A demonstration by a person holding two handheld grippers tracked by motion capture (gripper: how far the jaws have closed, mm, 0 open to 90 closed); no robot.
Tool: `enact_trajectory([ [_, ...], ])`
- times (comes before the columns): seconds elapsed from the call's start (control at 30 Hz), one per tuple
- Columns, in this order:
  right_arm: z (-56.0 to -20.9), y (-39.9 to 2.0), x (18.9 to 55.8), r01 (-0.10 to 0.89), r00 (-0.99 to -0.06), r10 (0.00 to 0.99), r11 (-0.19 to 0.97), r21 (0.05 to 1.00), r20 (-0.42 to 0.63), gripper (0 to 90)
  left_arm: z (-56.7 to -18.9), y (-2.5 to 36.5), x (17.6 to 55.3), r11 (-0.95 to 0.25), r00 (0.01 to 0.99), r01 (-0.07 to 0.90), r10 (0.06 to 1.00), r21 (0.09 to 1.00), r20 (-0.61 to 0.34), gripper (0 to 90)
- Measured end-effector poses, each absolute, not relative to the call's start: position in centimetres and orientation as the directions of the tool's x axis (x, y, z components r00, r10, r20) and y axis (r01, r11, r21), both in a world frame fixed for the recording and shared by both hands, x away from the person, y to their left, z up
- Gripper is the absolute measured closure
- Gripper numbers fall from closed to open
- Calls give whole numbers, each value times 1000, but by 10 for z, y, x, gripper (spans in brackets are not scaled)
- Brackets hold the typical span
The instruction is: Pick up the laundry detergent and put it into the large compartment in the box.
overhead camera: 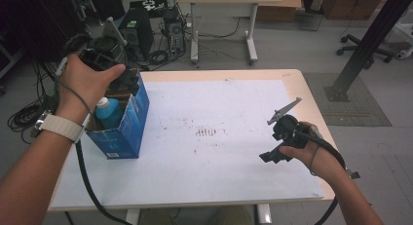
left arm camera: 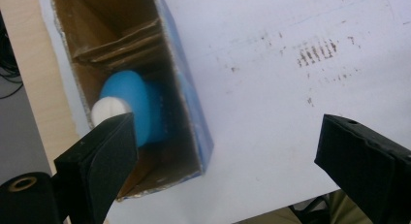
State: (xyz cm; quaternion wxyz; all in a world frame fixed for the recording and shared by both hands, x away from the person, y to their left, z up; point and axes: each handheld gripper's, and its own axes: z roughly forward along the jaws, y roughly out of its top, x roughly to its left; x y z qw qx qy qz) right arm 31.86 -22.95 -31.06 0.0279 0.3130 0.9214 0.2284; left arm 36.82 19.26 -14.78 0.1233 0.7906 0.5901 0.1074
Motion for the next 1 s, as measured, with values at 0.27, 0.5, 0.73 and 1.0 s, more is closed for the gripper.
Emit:
enact_trajectory([
  [0.27, -306, -228, 317, 556, -806, 586, 699, 449, 85, 99, -146, 170, 363, -294, 305, 901, 952, 318, 16, 81],
  [0.5, -303, -228, 314, 555, -805, 588, 698, 452, 80, 99, -146, 158, 359, -304, 318, 898, 948, 318, 8, 81],
  [0.73, -301, -228, 313, 554, -805, 588, 697, 455, 77, 99, -149, 147, 355, -316, 336, 893, 942, 321, -5, 81],
  [1.0, -301, -229, 311, 554, -805, 589, 698, 454, 76, 99, -158, 135, 349, -327, 353, 893, 935, 308, -33, 82],
])
